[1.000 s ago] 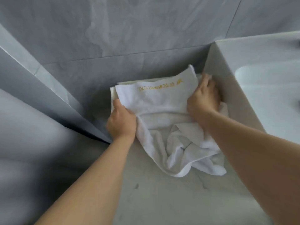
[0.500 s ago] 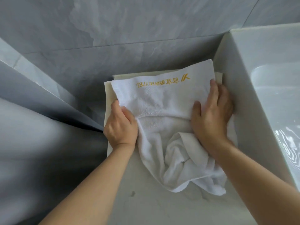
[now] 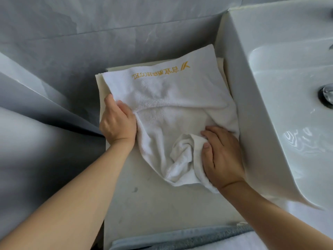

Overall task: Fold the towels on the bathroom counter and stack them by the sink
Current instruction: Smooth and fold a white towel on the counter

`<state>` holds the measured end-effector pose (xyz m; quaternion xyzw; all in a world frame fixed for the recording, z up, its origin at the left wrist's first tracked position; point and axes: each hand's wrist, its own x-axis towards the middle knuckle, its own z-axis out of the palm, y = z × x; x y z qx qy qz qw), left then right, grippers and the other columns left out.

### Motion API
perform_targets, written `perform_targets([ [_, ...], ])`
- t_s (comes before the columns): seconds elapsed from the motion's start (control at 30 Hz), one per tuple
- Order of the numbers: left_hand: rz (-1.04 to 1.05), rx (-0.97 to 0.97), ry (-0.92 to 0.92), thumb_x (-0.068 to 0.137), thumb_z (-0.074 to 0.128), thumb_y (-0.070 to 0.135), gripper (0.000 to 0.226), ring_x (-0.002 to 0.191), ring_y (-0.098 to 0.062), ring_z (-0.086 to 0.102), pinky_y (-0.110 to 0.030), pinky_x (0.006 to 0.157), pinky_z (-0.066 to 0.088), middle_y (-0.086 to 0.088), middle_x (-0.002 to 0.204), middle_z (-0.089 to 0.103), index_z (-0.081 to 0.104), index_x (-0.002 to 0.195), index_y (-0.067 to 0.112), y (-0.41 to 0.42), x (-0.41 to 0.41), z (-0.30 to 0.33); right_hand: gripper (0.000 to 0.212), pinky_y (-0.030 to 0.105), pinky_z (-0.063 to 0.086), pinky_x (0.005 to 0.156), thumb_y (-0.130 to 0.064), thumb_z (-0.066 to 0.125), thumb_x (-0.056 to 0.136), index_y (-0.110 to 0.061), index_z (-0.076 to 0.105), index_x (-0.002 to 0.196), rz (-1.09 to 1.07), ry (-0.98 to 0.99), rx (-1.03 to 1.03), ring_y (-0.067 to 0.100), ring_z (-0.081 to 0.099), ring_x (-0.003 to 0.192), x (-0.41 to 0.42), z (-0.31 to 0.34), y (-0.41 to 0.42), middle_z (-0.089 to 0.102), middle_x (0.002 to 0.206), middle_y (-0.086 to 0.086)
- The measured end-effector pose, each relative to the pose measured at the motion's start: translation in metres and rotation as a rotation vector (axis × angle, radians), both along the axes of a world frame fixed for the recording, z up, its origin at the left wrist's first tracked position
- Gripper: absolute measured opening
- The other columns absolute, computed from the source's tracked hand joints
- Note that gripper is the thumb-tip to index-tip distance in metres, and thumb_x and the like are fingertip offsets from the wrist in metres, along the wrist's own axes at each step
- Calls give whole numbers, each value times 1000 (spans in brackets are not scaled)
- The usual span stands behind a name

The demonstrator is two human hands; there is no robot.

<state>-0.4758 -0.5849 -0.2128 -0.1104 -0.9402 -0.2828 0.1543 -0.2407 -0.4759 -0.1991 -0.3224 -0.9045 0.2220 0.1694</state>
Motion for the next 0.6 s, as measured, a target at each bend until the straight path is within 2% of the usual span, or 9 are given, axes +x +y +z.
perform_targets([
  [0.1, -59, 5, -116, 100, 44, 24, 45, 109, -39, 58, -44, 85, 42, -19, 121, 63, 44, 140, 4, -3, 5, 8, 50, 46, 42, 99, -29, 30, 89, -2, 67, 109, -13, 0, -12, 33, 58, 111, 1, 3, -2, 64, 117, 14],
  [0.17, -128, 174, -170, 97, 52, 19, 52, 122, -33, 47, -29, 102, 37, -20, 133, 50, 39, 144, 2, -10, 22, 20, 51, 45, 42, 99, -29, 29, 89, -2, 67, 109, -10, 9, -12, 33, 58, 110, 0, 4, -2, 64, 116, 14],
  [0.23, -162, 349, -184, 91, 59, 13, 57, 124, -26, 37, -17, 104, 28, -15, 133, 39, 38, 143, 5, -21, 55, 31, 50, 44, 42, 98, -29, 29, 90, -1, 67, 107, -11, 23, -11, 33, 59, 108, 0, 3, -1, 65, 115, 15],
  [0.3, -191, 431, -293, 87, 63, 18, 55, 116, -17, 36, -13, 96, 34, -1, 126, 33, 37, 135, 20, -34, 100, 39, 49, 44, 43, 97, -29, 30, 90, -1, 66, 106, -13, 40, -3, 33, 59, 106, 0, 2, 0, 65, 113, 15],
  [0.4, -162, 444, -697, 86, 62, 33, 42, 87, 3, 50, -8, 62, 42, 9, 111, 36, 28, 109, 38, -47, 151, 44, 46, 43, 43, 95, -28, 30, 90, -2, 66, 104, -12, 53, 10, 33, 59, 103, 1, 0, 0, 65, 111, 14],
  [0.47, -77, 444, -888, 86, 61, 36, 36, 56, 3, 52, -13, 43, 37, 6, 89, 50, 27, 99, 32, -51, 163, 40, 45, 42, 44, 93, -28, 30, 91, -2, 66, 102, -14, 61, 20, 33, 59, 101, 1, -3, 0, 65, 108, 14],
  [0.5, -49, 428, -946, 85, 59, 38, 34, 48, 1, 49, -18, 42, 38, 4, 77, 52, 31, 100, 27, -52, 164, 38, 45, 42, 44, 92, -29, 30, 91, -3, 65, 101, -15, 58, 25, 33, 59, 99, 1, -4, 0, 65, 107, 13],
  [0.53, -49, 406, -998, 83, 58, 40, 34, 47, -1, 50, -23, 44, 40, 2, 70, 55, 40, 101, 18, -52, 165, 38, 46, 41, 44, 91, -32, 30, 91, -4, 65, 100, -16, 53, 25, 32, 59, 98, 1, -3, 0, 65, 106, 12],
  [0.6, -102, 367, -1101, 78, 55, 39, 32, 53, -10, 55, -25, 47, 40, 1, 67, 60, 58, 88, 9, -46, 166, 40, 49, 41, 44, 88, -40, 30, 91, -7, 64, 99, -9, 61, -27, 29, 58, 94, 1, 0, 1, 65, 102, 8],
])
